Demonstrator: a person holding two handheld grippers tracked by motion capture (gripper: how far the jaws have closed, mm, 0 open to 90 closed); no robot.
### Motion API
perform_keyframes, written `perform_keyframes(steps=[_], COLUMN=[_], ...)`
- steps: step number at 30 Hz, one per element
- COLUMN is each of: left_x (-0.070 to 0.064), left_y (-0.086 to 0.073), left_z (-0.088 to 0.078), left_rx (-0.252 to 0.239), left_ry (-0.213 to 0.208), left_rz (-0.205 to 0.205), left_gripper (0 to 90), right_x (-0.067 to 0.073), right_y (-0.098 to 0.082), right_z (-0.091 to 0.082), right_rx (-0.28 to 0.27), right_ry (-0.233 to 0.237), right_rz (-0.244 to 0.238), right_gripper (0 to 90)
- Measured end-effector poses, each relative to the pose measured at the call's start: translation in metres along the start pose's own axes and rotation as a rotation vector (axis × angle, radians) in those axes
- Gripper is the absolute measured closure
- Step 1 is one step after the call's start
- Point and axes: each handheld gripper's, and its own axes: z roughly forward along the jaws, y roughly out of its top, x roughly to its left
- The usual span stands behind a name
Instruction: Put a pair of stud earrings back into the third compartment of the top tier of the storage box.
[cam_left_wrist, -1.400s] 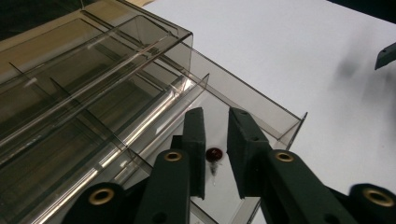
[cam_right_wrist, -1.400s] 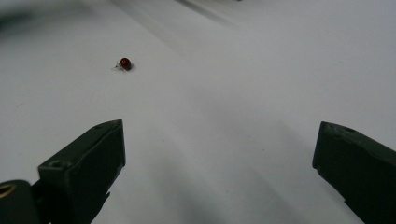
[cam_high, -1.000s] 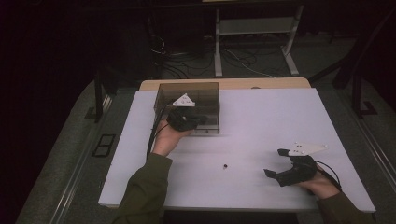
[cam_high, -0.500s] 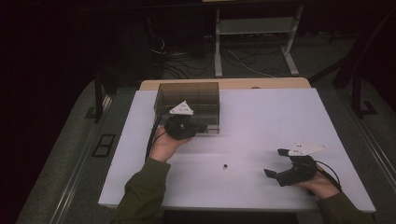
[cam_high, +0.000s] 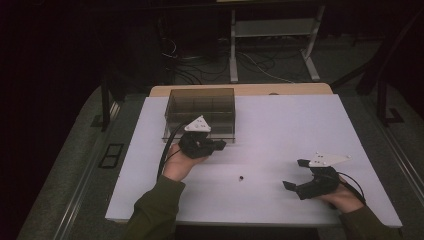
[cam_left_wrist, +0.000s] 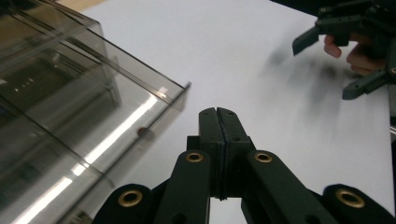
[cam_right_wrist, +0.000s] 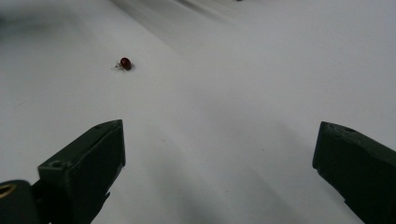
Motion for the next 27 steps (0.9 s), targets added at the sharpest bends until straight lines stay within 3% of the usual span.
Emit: perform_keyframes(steps=[9, 27], left_x=[-0.012, -0.029], left_y=[-0.015, -0.045], left_z=[0.009, 0.034], left_rx=[0.016, 0.087], left_ry=[-0.026, -0.040], left_rz=[-0.013, -0.042], left_gripper=[88.8, 70.9], right_x=[0.000, 0.000], right_y=[0.000, 0.000], right_z=[0.000, 0.001], right_rx=[-0.004, -0.002], right_ry=[0.000, 0.000], right_rz=[-0.014, -0.021], right_gripper=[1.9, 1.9])
